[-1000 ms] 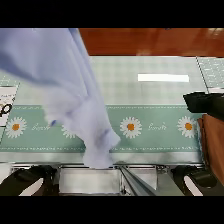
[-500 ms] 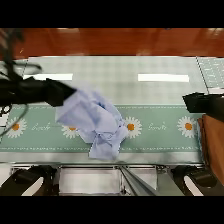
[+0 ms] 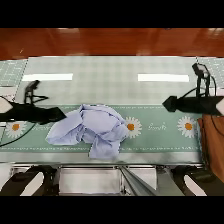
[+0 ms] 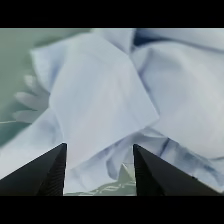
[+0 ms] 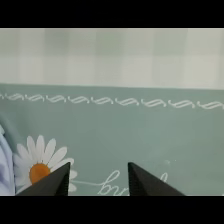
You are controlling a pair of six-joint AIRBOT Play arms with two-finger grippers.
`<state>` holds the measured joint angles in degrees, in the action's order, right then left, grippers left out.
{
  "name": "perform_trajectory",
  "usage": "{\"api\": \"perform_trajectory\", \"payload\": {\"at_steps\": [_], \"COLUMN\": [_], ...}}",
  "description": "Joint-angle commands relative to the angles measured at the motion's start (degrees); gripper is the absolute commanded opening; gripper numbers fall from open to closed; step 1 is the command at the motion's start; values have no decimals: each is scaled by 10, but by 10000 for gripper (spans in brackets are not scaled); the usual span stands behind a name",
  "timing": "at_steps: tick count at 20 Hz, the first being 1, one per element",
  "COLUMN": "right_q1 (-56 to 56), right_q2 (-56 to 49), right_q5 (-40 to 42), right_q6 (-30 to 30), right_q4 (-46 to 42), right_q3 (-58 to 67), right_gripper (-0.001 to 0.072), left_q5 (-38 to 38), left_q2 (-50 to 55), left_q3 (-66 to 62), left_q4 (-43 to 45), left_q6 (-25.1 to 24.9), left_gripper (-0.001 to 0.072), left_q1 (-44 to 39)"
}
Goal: Fold the shirts.
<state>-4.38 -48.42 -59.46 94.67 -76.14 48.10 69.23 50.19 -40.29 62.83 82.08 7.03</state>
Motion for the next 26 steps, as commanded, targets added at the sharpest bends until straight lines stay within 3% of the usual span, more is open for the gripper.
{"api": "perform_trajectory", "payload": {"at_steps": [1,4,7,9,15,19,26], "right_q1": [102,186,166,134,45,42,42], "right_q2": [-43,-43,-50,-58,-111,-132,-132], "right_q5": [14,20,33,22,34,33,30], "right_q6": [-17,-14,-107,-139,-144,-146,-153], "right_q4": [7,79,205,236,237,249,251], "right_q3": [41,-39,-136,-152,-152,-152,-152], "right_gripper": [414,414,414,414,414,414,414], "left_q5": [18,29,2,3,7,-11,46], "left_q2": [-30,-51,-25,-10,61,79,130], "left_q3": [-10,83,151,151,150,145,63], "left_q4": [6,-45,-32,-33,-31,-19,3], "left_q6": [-18,-8,-19,-26,-91,-91,-111], "left_gripper": [505,505,505,505,505,505,505], "left_q1": [130,208,219,243,290,292,348]}}
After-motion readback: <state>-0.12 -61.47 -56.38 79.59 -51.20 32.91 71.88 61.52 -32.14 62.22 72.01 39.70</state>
